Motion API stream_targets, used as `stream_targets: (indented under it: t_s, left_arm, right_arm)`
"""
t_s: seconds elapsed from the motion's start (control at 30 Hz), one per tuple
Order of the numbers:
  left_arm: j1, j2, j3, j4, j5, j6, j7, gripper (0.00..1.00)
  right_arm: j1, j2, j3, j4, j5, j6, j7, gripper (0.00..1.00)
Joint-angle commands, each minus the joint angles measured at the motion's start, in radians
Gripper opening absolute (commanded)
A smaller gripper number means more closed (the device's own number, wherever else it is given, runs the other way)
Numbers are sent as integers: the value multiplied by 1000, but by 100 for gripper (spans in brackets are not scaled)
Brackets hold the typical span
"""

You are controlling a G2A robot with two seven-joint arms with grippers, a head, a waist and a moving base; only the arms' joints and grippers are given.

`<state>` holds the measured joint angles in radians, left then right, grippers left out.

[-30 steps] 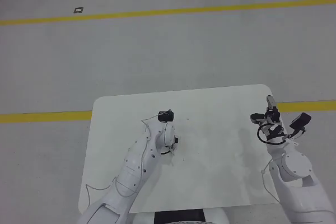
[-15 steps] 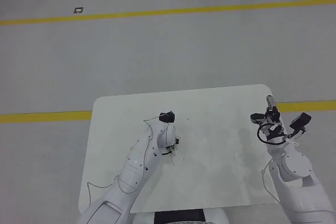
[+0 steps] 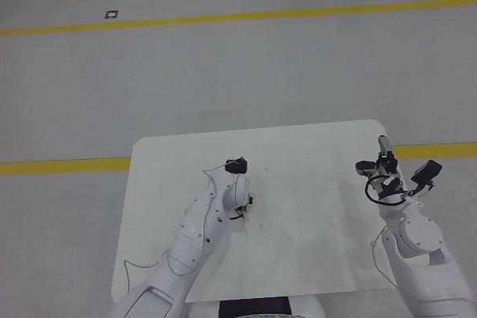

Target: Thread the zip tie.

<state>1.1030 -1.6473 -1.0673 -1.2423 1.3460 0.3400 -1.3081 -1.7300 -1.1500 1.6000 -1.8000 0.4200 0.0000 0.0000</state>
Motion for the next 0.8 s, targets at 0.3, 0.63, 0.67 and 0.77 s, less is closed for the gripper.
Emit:
stream_targets:
  t_s: [0.3, 0.63, 0.67, 0.77]
  left_arm:
    - [51, 9, -16, -99, 49, 0, -46, 0]
    - [33, 7, -18, -56, 30, 0, -33, 14]
    - [30, 6, -18, -52, 28, 0, -32, 14]
    - [23, 5, -14, -40, 23, 0, -29, 9]
  right_arm:
    - [0, 0, 0, 0, 0, 0, 0, 100]
    - [0, 0, 0, 0, 0, 0, 0, 100]
    - [0, 0, 0, 0, 0, 0, 0, 100]
    - [0, 0, 0, 0, 0, 0, 0, 100]
